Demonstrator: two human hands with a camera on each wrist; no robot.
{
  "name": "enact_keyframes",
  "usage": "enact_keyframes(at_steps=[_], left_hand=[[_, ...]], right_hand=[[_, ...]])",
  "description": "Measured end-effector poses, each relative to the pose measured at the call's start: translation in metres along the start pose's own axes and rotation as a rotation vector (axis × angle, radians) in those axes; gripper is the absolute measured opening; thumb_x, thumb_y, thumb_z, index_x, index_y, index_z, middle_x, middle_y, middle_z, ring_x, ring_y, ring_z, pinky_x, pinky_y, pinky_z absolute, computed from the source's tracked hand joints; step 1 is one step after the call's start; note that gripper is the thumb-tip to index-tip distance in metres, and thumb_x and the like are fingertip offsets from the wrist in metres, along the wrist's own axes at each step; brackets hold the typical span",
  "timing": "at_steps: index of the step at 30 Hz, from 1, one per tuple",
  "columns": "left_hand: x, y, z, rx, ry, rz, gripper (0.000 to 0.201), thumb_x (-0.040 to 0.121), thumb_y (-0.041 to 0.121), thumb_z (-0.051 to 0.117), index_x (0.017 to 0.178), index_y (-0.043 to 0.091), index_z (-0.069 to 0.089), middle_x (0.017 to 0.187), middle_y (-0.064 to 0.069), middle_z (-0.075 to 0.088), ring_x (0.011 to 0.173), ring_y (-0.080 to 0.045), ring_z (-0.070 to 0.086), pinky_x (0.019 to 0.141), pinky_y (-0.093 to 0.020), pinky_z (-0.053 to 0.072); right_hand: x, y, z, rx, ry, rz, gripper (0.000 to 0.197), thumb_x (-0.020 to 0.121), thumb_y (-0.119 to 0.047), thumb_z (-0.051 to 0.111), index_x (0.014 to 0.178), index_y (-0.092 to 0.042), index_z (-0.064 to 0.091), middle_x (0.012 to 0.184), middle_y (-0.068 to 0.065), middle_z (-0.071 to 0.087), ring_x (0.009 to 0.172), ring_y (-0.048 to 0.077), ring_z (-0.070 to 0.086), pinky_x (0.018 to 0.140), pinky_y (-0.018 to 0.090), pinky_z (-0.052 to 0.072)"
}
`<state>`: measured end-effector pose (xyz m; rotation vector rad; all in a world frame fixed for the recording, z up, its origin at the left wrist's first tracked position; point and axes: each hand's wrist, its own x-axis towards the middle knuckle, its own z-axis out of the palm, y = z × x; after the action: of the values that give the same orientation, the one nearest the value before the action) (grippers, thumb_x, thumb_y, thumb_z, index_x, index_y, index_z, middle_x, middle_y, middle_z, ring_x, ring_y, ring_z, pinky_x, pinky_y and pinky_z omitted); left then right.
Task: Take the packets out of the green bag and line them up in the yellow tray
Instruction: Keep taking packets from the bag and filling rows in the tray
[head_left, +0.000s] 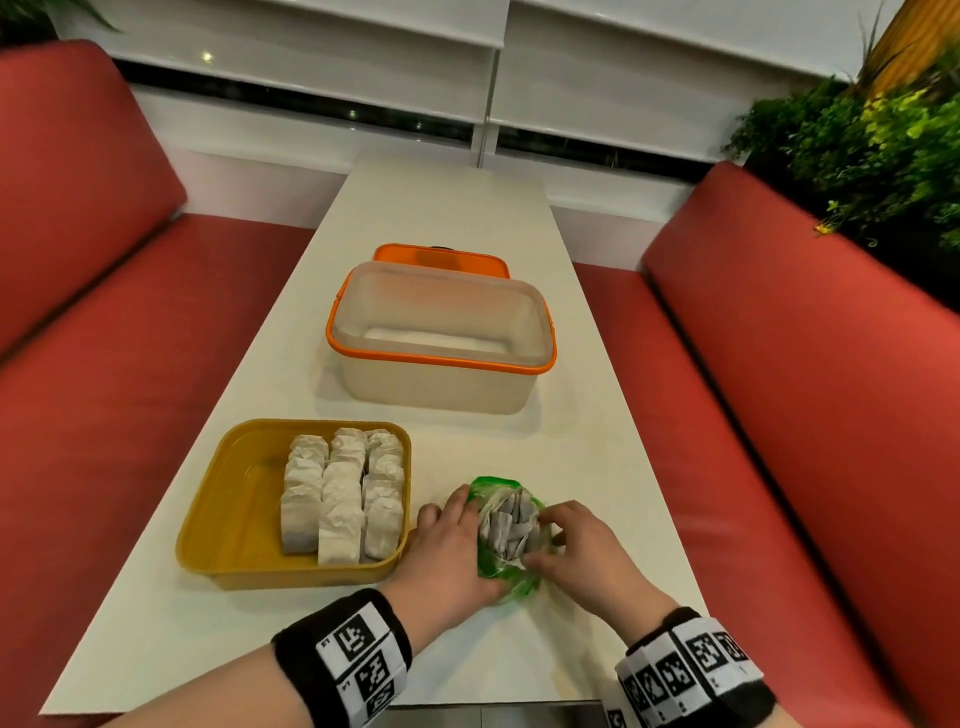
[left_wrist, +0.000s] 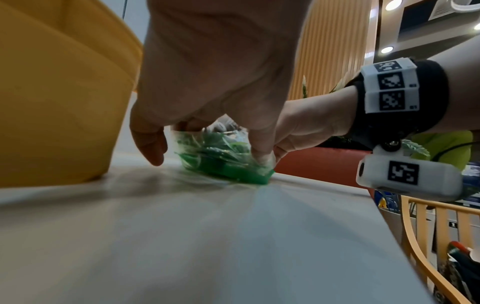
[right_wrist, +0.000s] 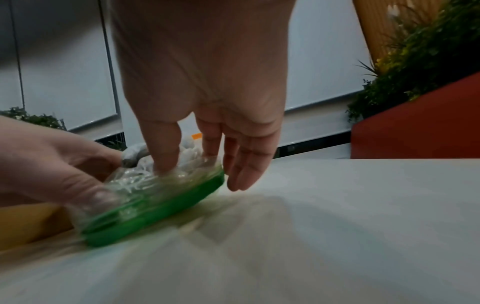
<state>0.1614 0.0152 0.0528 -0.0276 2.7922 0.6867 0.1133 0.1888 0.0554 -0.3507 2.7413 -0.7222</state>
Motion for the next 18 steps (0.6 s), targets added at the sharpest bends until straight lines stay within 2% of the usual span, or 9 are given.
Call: enact_keyframes(at_steps=[3, 7, 10, 13, 16, 18], left_hand=[[0.006, 0.001, -0.001, 0.043, -0.046, -0.021, 0.099, 0.074, 0.055, 0.065, 0.149, 0.017, 0.013, 0.158, 0.001, 0.006, 0.135, -0.026, 0.018, 0.113, -0.038, 0.025], [0.009, 0.001, 0.001, 0.034, -0.072, -0.046, 0.097, 0.073, 0.055, 0.066, 0.148, 0.017, 0.016, 0.156, 0.001, 0.01, 0.135, -0.026, 0.02, 0.112, -0.039, 0.027], [0.007, 0.001, 0.001, 0.017, -0.054, -0.045, 0.096, 0.074, 0.055, 0.065, 0.148, 0.018, 0.017, 0.157, 0.001, 0.009, 0.135, -0.026, 0.02, 0.113, -0.039, 0.026], [0.003, 0.0, 0.001, -0.024, -0.013, -0.031, 0.095, 0.076, 0.056, 0.063, 0.149, 0.02, 0.014, 0.158, 0.003, 0.004, 0.137, -0.026, 0.016, 0.114, -0.038, 0.023], [-0.002, 0.0, 0.001, -0.067, 0.032, -0.007, 0.092, 0.078, 0.056, 0.06, 0.149, 0.024, 0.011, 0.159, 0.004, -0.003, 0.141, -0.025, 0.01, 0.116, -0.039, 0.02], [-0.006, 0.001, 0.0, -0.063, 0.049, 0.017, 0.089, 0.08, 0.056, 0.058, 0.149, 0.026, 0.011, 0.159, 0.004, -0.005, 0.141, -0.025, 0.009, 0.115, -0.039, 0.02]], right_hand=[[0.001, -0.006, 0.0, -0.069, -0.02, 0.042, 0.046, 0.074, -0.035, 0.072, 0.114, -0.017, 0.057, 0.106, -0.001, 0.051, 0.095, 0.018, 0.057, 0.082, 0.029, 0.046], [0.002, -0.012, 0.004, -0.126, -0.032, 0.057, 0.036, 0.075, -0.035, 0.068, 0.105, -0.018, 0.056, 0.096, -0.003, 0.046, 0.09, 0.018, 0.052, 0.071, 0.026, 0.037], [0.002, -0.012, 0.002, -0.072, -0.043, 0.045, 0.041, 0.075, -0.031, 0.071, 0.11, -0.018, 0.057, 0.103, 0.0, 0.053, 0.097, 0.018, 0.053, 0.074, 0.024, 0.036], [0.0, -0.01, -0.007, 0.101, 0.075, 0.065, 0.039, 0.079, -0.028, 0.068, 0.116, -0.02, 0.058, 0.113, -0.003, 0.056, 0.106, 0.015, 0.054, 0.08, 0.023, 0.038], [0.002, -0.013, -0.011, 0.151, 0.253, 0.03, 0.029, 0.082, -0.031, 0.065, 0.109, -0.021, 0.061, 0.105, -0.007, 0.057, 0.101, 0.014, 0.055, 0.083, 0.027, 0.042], [0.009, -0.02, -0.009, 0.065, 0.251, 0.018, 0.027, 0.083, -0.04, 0.062, 0.104, -0.023, 0.062, 0.098, -0.008, 0.059, 0.096, 0.014, 0.054, 0.084, 0.031, 0.044]])
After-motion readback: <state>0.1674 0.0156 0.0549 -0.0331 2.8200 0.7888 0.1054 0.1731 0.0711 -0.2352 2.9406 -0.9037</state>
